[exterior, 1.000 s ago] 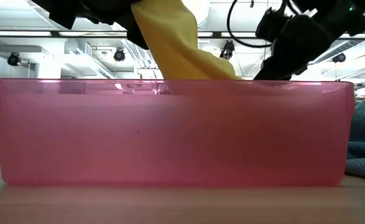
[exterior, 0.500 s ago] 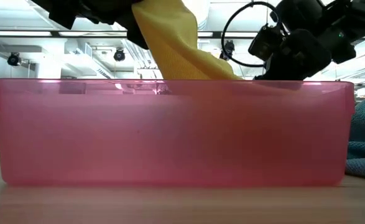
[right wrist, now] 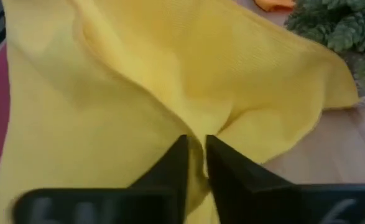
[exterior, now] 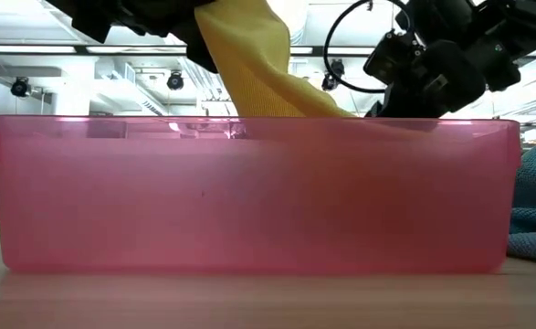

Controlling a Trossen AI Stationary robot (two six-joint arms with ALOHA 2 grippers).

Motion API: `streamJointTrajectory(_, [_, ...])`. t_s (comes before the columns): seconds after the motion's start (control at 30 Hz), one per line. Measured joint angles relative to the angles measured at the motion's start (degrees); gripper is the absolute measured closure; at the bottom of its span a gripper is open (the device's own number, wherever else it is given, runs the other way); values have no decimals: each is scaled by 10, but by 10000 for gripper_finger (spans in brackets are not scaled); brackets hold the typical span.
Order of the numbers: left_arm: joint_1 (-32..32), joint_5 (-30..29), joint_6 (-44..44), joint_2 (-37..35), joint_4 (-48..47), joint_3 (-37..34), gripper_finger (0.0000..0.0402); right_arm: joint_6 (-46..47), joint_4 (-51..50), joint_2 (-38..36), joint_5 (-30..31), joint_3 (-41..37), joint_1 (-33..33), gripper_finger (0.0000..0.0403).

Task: Fold microfiber towels
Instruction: Fold the yellow microfiber cloth

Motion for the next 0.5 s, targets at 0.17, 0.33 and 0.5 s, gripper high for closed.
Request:
streamJointTrajectory(0.17, [0,-1,0,0,0,0,402,2,-32,-27,2,0,3,393])
streamJointTrajectory(0.33, [0,-32,0,0,0,0,402,6,-45,-64,7,0,17,394])
streamJointTrajectory(0.5, [3,-168,2,-7,6,1,402,-4,-129,-116,85,33,47,394])
